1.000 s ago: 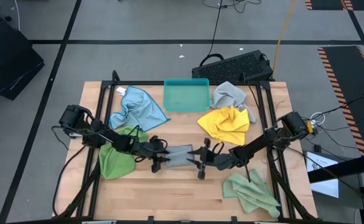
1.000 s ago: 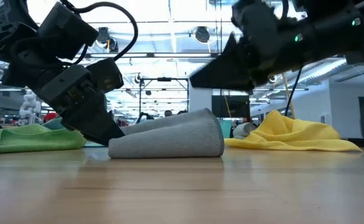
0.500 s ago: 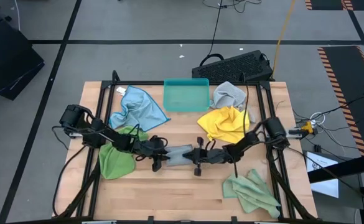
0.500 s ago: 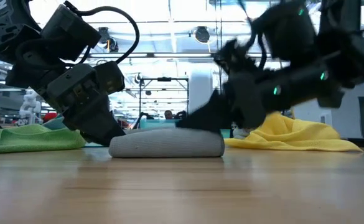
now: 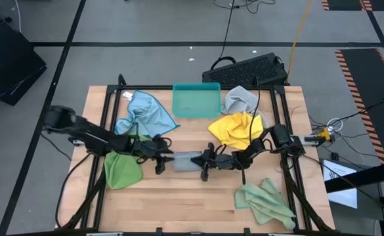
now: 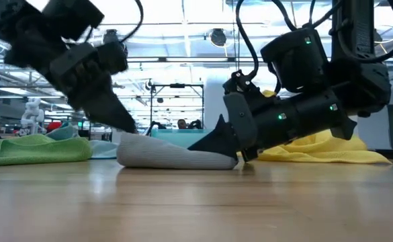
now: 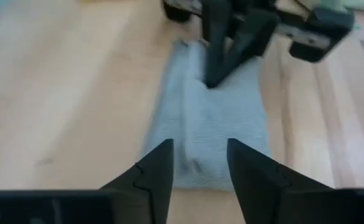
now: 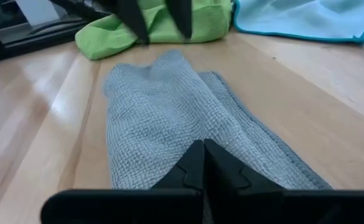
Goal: Fold microfiber towels
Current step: Fold the dark gray microfiber towel
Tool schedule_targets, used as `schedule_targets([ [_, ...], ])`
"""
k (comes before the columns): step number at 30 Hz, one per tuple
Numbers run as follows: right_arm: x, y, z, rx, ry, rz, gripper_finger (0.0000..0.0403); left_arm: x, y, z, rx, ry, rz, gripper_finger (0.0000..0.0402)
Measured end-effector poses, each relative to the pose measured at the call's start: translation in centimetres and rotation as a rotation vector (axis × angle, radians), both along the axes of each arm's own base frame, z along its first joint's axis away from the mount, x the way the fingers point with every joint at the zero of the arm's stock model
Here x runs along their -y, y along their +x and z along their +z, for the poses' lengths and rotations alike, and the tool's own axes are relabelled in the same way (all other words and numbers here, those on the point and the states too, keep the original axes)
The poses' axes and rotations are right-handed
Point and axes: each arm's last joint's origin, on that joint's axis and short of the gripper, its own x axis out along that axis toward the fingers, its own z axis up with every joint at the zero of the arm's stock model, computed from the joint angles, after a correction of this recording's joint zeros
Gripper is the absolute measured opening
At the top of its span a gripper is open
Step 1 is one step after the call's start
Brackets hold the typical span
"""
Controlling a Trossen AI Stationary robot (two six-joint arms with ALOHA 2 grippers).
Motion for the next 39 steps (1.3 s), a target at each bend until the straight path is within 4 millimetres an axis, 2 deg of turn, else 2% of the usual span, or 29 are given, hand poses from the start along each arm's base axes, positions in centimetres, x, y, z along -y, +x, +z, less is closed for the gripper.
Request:
schedule_targets([
  [5,0.0,0.0,0.0,0.003,0.024,-0.013,0.0000,0.4,-1.6,3.1,0.094,0.051,0.006,0.0165],
  [9,0.0,-0.1,-0.1,0.004,0.043,-0.022,0.0000,2.4,-1.4,3.6,0.185,0.099,-0.086,0.0157],
  [13,0.0,-0.1,-0.1,-0.001,0.044,-0.020,0.0000,4.1,-0.3,2.0,0.211,0.143,-0.121,0.0138],
  [17,0.0,-0.1,-0.2,-0.006,0.051,-0.018,0.0000,4.8,1.2,-0.7,0.222,0.167,-0.150,0.0118],
  [22,0.0,-0.1,-0.2,-0.006,0.058,-0.018,0.0000,4.5,2.4,-3.7,0.190,0.183,-0.152,0.0100],
  [28,-0.1,-0.1,-0.3,-0.010,0.049,-0.009,0.0000,3.4,2.6,-6.0,0.098,0.176,-0.103,0.0093],
  [34,-0.1,-0.2,-0.3,-0.020,0.042,-0.004,0.0000,3.1,2.5,-6.3,0.054,0.177,-0.100,0.0092],
  [39,-0.1,-0.2,-0.3,-0.021,0.044,-0.005,0.0000,3.2,2.3,-4.2,0.108,0.154,-0.124,0.0092],
])
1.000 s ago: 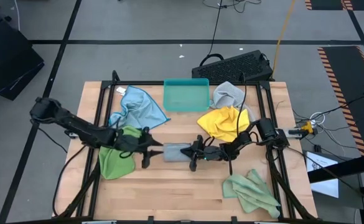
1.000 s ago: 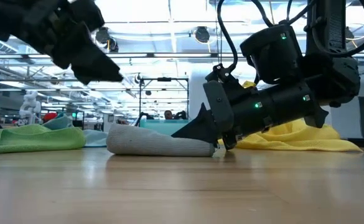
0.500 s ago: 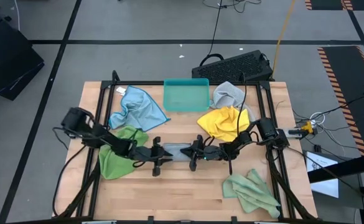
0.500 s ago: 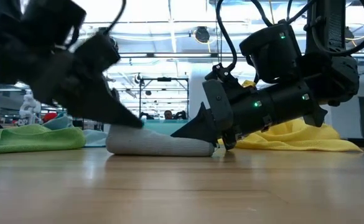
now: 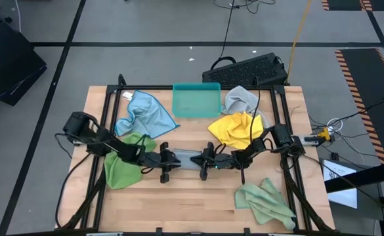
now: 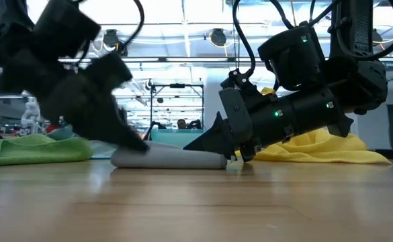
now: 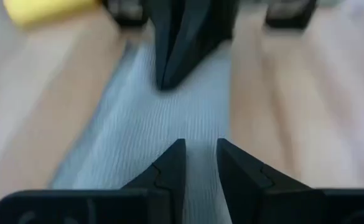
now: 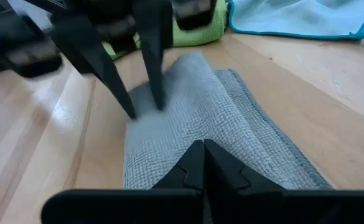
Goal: Fold microfiber towels
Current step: Fold the dark gray microfiber towel, then put the folded dark gray microfiber towel into the green bin
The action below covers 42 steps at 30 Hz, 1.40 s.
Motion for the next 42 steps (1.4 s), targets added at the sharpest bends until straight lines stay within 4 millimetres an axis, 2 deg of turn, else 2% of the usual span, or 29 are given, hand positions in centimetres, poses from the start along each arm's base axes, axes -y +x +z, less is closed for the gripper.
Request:
schedule_targets([
  [4,0.0,0.0,0.0,0.000,0.000,0.001,0.0000,0.4,-0.1,2.4,0.102,0.032,-0.049,0.0092],
  [7,0.0,0.0,0.0,0.000,0.000,0.001,0.0000,0.7,-0.1,2.8,0.138,0.062,-0.116,0.0092],
  [11,0.0,0.0,0.0,0.000,0.000,0.001,0.0000,0.6,0.2,1.6,0.100,0.090,-0.162,0.0092],
  [18,-0.3,-0.1,0.0,-0.003,-0.014,0.015,0.0000,-1.4,0.5,-0.9,-0.005,0.085,-0.065,0.0092],
  [28,-0.6,-0.1,0.2,0.010,-0.011,0.033,0.0001,-3.0,-0.2,-1.9,-0.047,0.011,-0.026,0.0092],
  [32,-1.3,-0.1,1.9,0.038,-0.040,0.077,0.0027,-3.0,-0.3,-1.9,-0.053,-0.004,-0.017,0.0092],
  [42,-2.3,-1.2,8.0,-0.005,-0.157,0.089,0.0136,-3.0,-0.3,-2.0,-0.056,-0.023,-0.019,0.0092],
])
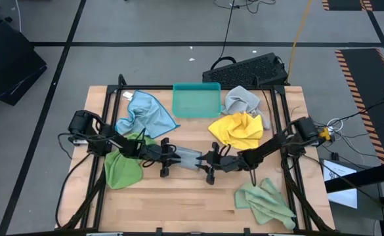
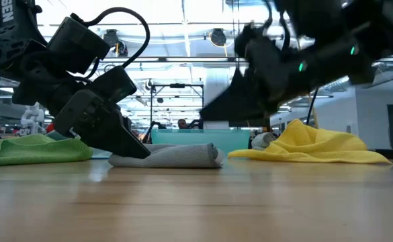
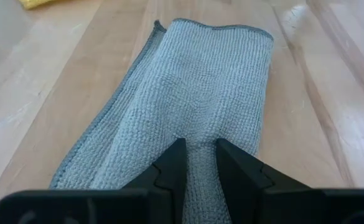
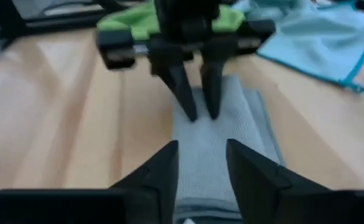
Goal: Fold microfiber towels
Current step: Put the folded dark gray microfiber towel into the green bin
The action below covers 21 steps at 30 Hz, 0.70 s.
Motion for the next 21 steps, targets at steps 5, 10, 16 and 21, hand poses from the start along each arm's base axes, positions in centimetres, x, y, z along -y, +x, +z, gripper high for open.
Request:
schedule_targets([
  [5,-1.7,-0.7,1.1,0.012,-0.015,0.056,0.0154,0.0,0.0,0.0,-0.001,-0.012,0.004,0.0092],
  [10,-3.3,-1.3,0.0,0.006,-0.010,0.000,0.0155,0.0,0.0,0.0,-0.002,-0.015,0.000,0.0092],
  [16,-4.8,-1.1,-1.5,-0.020,-0.076,-0.015,0.0155,0.0,0.0,0.0,-0.004,-0.019,0.001,0.0092],
  [21,-5.7,0.4,-2.0,-0.083,-0.196,0.031,0.0156,0.0,0.0,0.0,-0.004,-0.020,0.001,0.0092],
])
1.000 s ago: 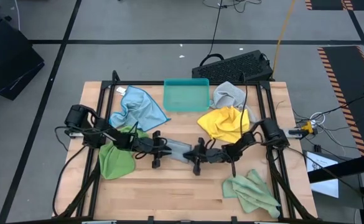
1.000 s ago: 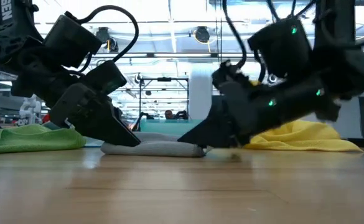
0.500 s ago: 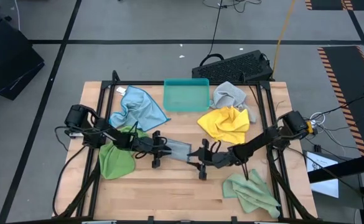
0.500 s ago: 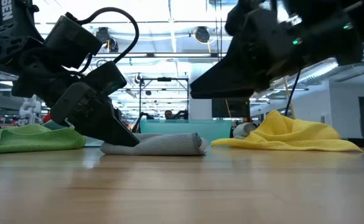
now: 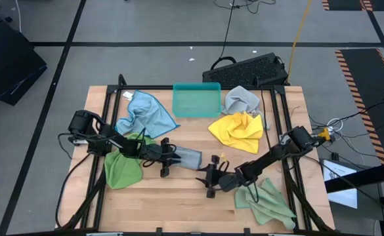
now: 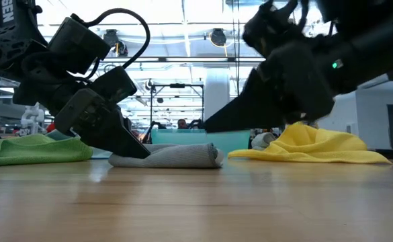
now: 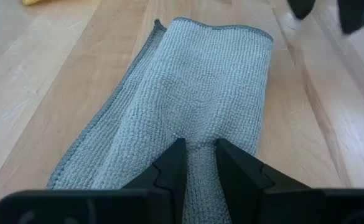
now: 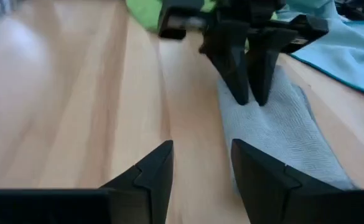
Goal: Fold microfiber towels
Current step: Put the folded dark gray microfiber towel into the green bin
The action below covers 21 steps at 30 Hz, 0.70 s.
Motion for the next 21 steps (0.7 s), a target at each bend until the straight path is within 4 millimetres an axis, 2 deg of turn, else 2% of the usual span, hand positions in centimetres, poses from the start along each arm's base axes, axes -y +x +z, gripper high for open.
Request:
schedule_targets([
  [5,-0.1,0.8,-0.2,-0.071,-0.130,0.016,0.0172,0.0,0.0,0.0,-0.001,-0.002,0.000,0.0092],
  [10,0.6,0.9,-0.2,-0.103,-0.278,-0.017,0.0208,0.0,0.0,0.0,-0.001,-0.004,-0.003,0.0092],
  [14,1.7,1.3,-0.5,-0.141,-0.255,0.022,0.0230,0.0,0.0,0.0,-0.003,-0.006,-0.008,0.0092],
  [21,3.1,2.0,-0.5,-0.161,-0.238,0.054,0.0229,0.0,0.0,0.0,-0.003,-0.006,-0.008,0.0092],
])
